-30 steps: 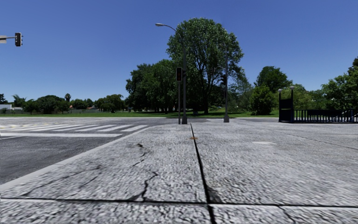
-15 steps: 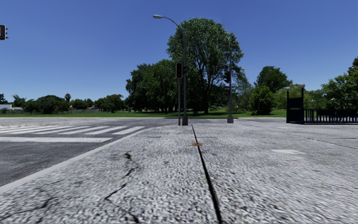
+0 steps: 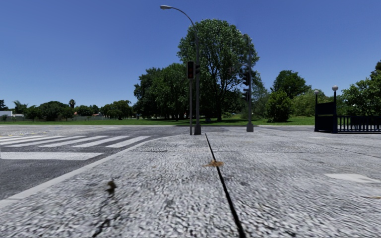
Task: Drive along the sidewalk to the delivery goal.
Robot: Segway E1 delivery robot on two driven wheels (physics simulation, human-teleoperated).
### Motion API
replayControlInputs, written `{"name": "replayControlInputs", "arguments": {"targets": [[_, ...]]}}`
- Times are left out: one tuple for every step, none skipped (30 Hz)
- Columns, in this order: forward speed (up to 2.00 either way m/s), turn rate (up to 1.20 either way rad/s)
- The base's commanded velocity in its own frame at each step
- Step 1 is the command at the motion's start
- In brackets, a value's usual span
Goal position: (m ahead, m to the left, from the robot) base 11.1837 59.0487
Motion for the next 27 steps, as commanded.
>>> {"name": "replayControlInputs", "arguments": {"targets": [[2.00,0.03],[2.00,0.06],[2.00,0.06],[2.00,0.07],[2.00,0.08],[2.00,0.08],[2.00,0.08],[2.00,0.08],[2.00,0.09],[2.00,0.09],[2.00,0.09],[2.00,0.09],[2.00,0.09],[2.00,0.09],[2.00,0.09],[2.00,0.09],[2.00,0.09],[2.00,0.09],[2.00,0.12],[2.00,0.18],[2.00,0.20],[2.00,0.20],[2.00,0.21],[2.00,0.22],[2.00,0.29],[2.00,0.29],[2.00,0.33]]}}
